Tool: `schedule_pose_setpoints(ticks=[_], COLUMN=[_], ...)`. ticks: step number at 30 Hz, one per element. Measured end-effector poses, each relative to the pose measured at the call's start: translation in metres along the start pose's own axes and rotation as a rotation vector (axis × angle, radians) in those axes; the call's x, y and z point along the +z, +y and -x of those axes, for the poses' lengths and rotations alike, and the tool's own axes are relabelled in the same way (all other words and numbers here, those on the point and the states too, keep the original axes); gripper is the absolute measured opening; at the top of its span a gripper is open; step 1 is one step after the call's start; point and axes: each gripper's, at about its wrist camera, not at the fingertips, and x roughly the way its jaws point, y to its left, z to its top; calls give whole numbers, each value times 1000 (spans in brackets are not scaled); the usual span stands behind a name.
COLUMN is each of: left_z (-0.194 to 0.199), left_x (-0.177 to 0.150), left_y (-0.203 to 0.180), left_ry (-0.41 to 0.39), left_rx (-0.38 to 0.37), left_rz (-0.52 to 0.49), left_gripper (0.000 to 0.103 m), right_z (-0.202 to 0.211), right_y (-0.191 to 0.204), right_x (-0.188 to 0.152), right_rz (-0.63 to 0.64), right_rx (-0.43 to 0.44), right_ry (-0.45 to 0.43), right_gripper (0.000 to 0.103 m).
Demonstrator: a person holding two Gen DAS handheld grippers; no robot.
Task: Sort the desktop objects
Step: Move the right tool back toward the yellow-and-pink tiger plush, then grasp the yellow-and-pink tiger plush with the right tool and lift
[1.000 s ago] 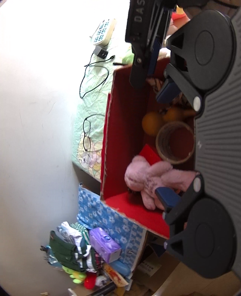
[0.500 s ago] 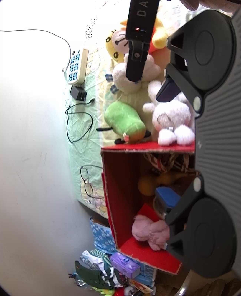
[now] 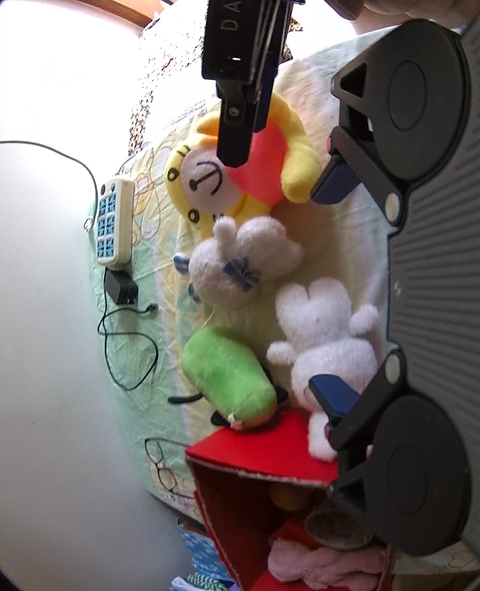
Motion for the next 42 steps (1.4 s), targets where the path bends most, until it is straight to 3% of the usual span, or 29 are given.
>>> schedule_pose_setpoints(ticks=[8, 15, 19, 23, 26, 30, 34, 39, 42], left_z=[-37, -67, -85, -100, -107, -114, -114, -102, -92], left_x=[7, 19, 22, 23, 25, 26, 24, 19, 11], left_y=[-32, -48, -52, -51, -49, -49, -52, -57, -60], left_ry=[38, 96, 128, 166, 182, 199, 208, 193, 182], left_rx=[-231, -283, -275, -289, -296, -318, -348, -353, -359], left_rz=[-5, 8, 5, 23, 33, 43, 34, -18, -59], left_gripper=[98, 98, 98, 96, 95, 88, 77, 67, 66], right_z=[-5, -9, -20, -37, -44, -58, -60, -48, -36], right_y=[-51, -64, -86, -110, -112, -115, -111, -106, -101], right_x=[16, 28, 30, 29, 29, 29, 30, 26, 19], right_rz=[-87, -93, -149, -243, -241, -261, -242, -241, -245], right_rx=[-90, -51, -130, -60, -20, 56, 60, 78, 89], right_ry=[-10, -56, -81, -9, 1, 64, 78, 98, 106], right_gripper=[52, 52, 54, 55, 55, 56, 55, 42, 39])
